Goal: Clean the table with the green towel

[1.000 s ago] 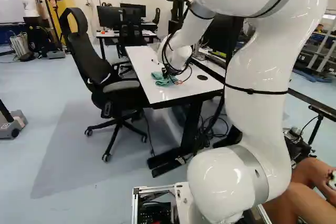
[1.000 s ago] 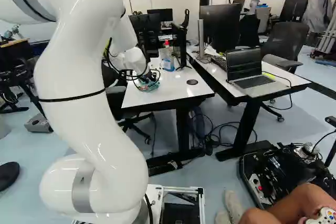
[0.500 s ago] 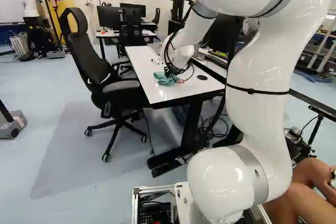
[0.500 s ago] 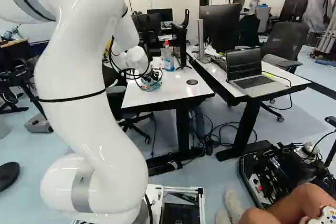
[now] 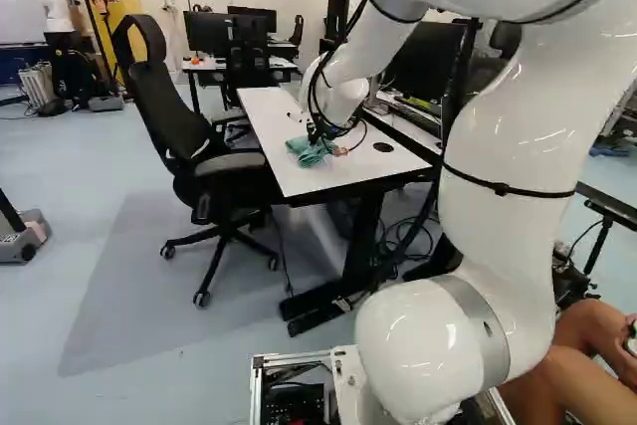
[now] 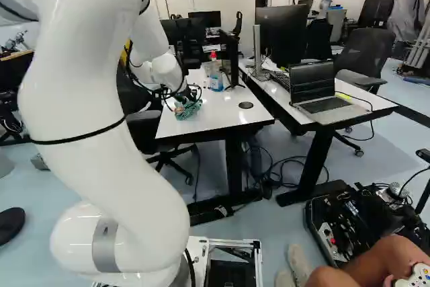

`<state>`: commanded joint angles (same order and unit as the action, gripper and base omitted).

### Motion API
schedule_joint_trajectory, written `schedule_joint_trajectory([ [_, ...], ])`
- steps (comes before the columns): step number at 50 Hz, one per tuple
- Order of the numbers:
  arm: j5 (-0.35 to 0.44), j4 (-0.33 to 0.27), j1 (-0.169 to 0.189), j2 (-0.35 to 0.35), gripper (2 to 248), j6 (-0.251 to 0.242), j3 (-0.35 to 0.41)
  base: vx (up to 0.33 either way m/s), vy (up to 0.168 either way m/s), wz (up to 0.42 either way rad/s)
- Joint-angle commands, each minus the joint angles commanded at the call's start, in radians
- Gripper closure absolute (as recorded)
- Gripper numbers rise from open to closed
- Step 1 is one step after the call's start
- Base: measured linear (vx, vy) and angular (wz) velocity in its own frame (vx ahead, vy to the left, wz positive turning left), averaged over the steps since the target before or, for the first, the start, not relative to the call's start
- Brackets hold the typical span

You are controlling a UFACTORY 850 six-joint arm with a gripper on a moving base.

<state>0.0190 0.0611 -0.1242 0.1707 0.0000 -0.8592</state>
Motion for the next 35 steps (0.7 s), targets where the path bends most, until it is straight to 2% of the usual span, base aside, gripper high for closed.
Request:
schedule_joint_trajectory([
  [27,-0.129,0.038,-0.061,-0.197,195,0.0,0.137,0.0,0.0,0.0],
  [35,-0.136,0.043,-0.068,-0.202,195,0.0,0.137,0.0,0.0,0.0],
])
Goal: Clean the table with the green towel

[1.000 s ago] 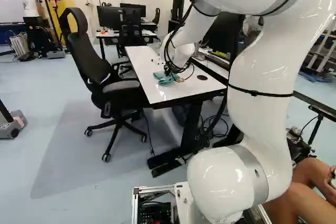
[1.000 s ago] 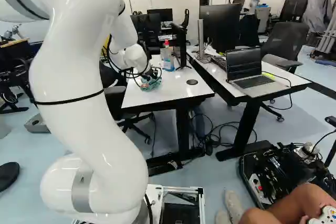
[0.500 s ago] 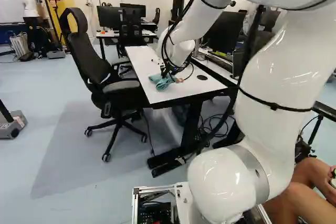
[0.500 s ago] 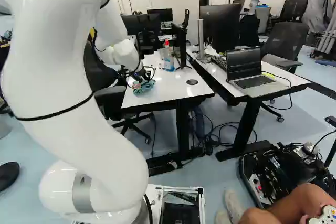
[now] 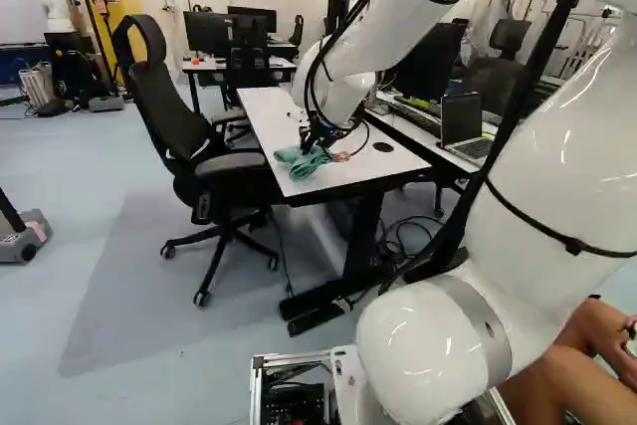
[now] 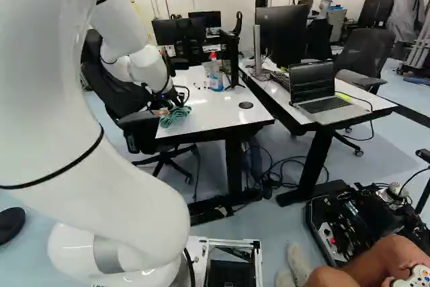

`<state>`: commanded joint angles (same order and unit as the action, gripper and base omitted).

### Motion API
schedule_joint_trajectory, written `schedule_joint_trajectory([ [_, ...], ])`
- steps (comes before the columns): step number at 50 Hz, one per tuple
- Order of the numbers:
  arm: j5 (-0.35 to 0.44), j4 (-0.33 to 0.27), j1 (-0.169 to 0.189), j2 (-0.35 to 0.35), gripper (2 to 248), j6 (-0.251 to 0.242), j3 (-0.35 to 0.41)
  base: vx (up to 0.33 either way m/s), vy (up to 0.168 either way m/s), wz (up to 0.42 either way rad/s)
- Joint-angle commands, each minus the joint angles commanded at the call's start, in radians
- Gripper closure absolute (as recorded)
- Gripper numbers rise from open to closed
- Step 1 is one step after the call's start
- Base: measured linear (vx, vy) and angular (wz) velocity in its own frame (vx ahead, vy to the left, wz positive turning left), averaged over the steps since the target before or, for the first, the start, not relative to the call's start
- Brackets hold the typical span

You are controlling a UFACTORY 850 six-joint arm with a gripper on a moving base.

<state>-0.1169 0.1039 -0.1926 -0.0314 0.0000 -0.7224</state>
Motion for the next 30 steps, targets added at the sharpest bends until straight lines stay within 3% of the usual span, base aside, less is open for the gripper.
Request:
schedule_joint_trajectory([
  [30,0.0,0.0,0.003,0.014,195,0.0,-0.014,0.0,0.0,0.0],
])
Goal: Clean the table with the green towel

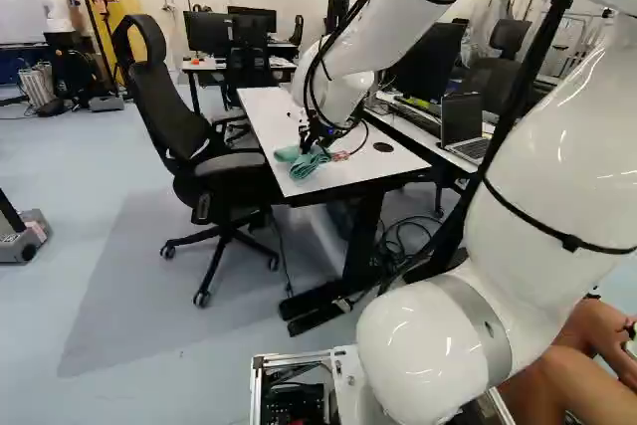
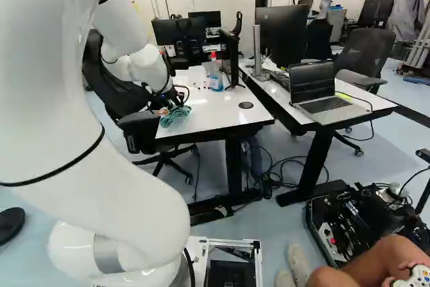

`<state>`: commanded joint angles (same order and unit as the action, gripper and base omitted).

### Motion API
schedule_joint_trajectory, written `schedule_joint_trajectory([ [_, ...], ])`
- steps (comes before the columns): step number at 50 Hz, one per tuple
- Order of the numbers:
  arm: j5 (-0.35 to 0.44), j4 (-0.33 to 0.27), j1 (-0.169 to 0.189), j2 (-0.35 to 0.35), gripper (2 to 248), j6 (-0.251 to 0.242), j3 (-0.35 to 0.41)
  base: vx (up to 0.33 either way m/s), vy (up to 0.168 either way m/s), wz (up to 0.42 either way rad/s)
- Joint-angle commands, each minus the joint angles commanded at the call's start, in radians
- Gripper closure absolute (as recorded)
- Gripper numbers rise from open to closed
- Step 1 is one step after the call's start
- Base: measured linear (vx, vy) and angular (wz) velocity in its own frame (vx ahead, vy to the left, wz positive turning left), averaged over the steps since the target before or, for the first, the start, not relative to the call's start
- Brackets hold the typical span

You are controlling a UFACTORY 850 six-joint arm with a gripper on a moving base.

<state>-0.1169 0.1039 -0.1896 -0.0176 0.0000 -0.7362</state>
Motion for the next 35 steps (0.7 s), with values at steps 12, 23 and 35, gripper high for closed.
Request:
schedule_joint_trajectory([
  [12,0.002,0.0,0.031,0.024,195,0.0,-0.025,0.0,0.0,0.0],
  [23,0.02,0.0,0.071,0.04,195,0.0,-0.041,0.0,0.0,0.0],
  [35,0.033,0.0,0.115,0.056,195,0.0,-0.057,0.0,0.0,0.0],
])
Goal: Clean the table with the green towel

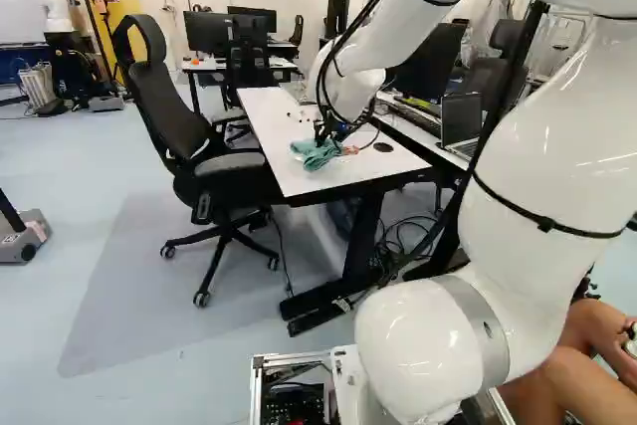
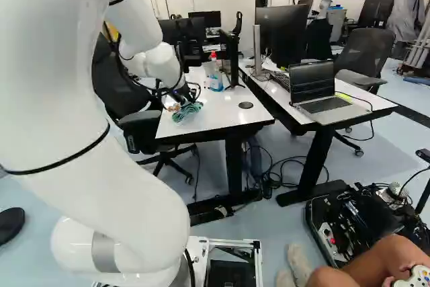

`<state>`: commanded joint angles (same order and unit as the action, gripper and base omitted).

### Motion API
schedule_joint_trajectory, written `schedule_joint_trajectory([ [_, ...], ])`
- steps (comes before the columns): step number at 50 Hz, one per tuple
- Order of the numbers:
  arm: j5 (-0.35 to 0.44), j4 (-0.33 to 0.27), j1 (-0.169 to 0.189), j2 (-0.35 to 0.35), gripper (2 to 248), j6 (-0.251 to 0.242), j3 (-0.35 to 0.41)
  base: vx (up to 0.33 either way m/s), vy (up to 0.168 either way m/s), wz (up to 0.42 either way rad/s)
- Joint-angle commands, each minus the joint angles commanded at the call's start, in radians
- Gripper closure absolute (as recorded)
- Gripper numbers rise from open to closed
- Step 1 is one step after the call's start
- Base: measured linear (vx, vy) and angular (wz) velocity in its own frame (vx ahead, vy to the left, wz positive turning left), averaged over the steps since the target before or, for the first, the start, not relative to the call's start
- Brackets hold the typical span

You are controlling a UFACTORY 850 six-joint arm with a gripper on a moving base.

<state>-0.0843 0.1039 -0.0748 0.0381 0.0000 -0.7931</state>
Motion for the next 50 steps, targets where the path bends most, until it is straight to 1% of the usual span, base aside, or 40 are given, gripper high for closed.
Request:
schedule_joint_trajectory([
  [31,0.022,0.0,0.108,0.04,195,0.0,-0.042,0.0,0.0,0.0],
  [50,0.022,0.0,0.17,0.072,195,0.0,-0.076,0.0,0.0,0.0],
])
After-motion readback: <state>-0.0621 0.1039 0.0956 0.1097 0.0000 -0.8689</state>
